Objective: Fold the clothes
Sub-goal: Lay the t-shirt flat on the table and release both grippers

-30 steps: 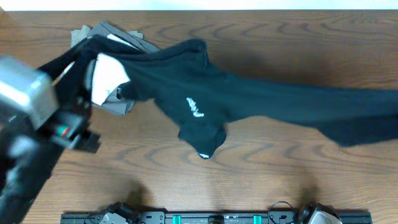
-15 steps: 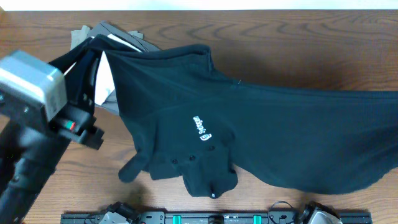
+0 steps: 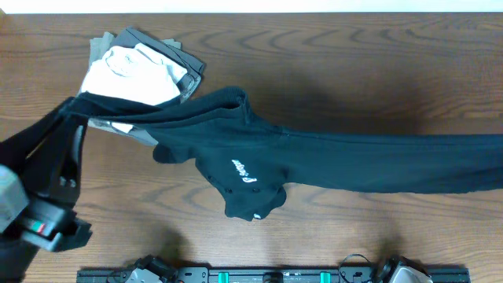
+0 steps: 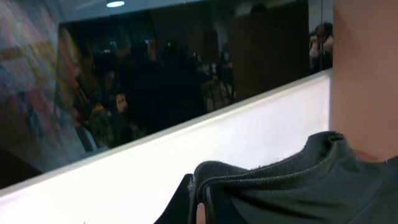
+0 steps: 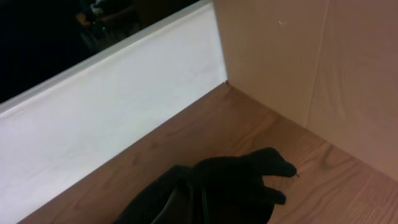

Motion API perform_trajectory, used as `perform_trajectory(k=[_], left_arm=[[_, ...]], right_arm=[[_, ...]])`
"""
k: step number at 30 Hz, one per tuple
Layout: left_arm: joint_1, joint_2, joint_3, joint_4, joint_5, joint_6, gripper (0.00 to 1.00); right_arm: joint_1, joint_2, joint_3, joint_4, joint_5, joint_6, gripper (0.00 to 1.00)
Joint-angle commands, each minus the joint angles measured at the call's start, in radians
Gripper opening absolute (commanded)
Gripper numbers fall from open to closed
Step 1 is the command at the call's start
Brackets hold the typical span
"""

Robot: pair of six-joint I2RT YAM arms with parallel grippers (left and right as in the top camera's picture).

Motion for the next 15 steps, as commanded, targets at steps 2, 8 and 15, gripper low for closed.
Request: perform_trajectory(k=[2, 8, 15], left_arm=[[0.000, 0.048, 0.014, 0.012, -0.103, 0.018, 0.06], [0.000, 0.213, 0.014, 0.020, -0.229, 0.069, 0.06], [0.045, 0.494, 0.014, 0.044, -0.280, 0.026, 0.06]], right_arm=[[-0.010, 0.004, 0.011, 0.005, 0.031, -0.003, 0.01], [-0.010, 0.070, 0.010, -0.014, 0.029, -0.004, 0.01], [-0.006, 0.293, 0.010, -0.052, -0.060, -0.024, 0.01]])
